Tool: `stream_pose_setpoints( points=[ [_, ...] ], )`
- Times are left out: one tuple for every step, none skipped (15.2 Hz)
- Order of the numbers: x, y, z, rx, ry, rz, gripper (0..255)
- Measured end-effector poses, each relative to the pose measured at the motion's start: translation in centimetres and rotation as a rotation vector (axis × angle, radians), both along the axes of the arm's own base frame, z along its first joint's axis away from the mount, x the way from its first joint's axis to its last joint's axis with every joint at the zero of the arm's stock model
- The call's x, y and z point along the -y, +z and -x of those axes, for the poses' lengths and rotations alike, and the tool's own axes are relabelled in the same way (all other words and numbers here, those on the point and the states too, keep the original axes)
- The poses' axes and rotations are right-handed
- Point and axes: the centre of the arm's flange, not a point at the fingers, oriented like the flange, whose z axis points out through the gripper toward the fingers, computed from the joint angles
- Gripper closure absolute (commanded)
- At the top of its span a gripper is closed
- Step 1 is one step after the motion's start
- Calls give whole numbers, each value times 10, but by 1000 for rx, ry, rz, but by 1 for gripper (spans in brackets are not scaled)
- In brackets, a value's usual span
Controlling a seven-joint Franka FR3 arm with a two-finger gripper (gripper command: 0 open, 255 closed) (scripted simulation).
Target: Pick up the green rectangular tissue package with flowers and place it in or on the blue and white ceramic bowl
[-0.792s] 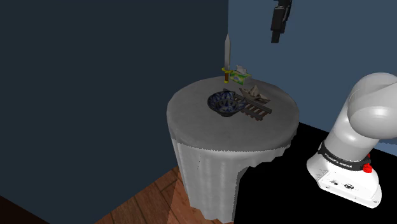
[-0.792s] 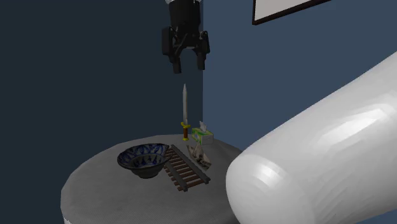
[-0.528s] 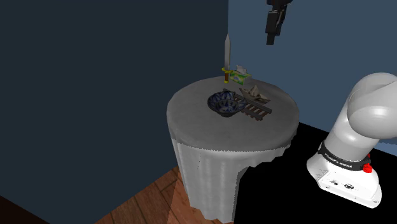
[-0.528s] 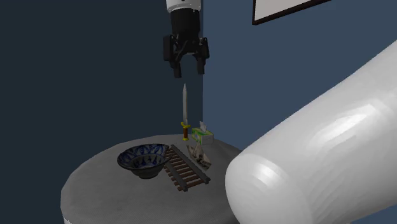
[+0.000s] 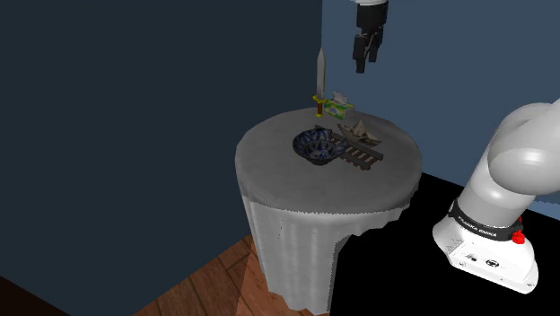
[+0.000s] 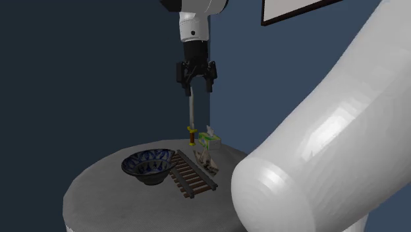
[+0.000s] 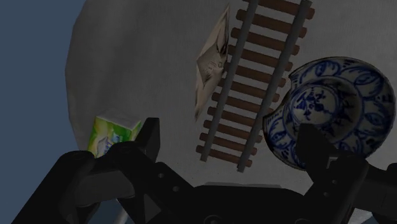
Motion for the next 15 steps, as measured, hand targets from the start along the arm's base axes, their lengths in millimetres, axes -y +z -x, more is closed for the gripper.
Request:
stream_pose_setpoints(
  points=[
    [7,-5,-11,0,-11,-3,0],
    [12,-14,-20,-2,-22,-6,0],
    [20,-20,-29,-3,-33,-9,0],
    [29,-26,-36,-4,-44,-13,0],
    [38,-31,-47,-5,-55,-16,0],
    [46,-37,-57,-6,-67,-19,0],
    [52,-44,-66,-8,-78,-22,0],
    [59,-50,-72,-9,-89,-25,0],
    [69,-58,-83,-10,-100,-28,0],
    [80,-67,-89,-12,-111,-31,0],
    [90,-72,-96,-13,-123,-33,0],
    [99,-80,-104,-14,-134,-36,0],
    [108,-84,-115,-15,-145,-39,0],
    [119,-92,-123,-16,-155,-42,0],
    [124,-99,-127,-18,-167,-45,0]
  ],
)
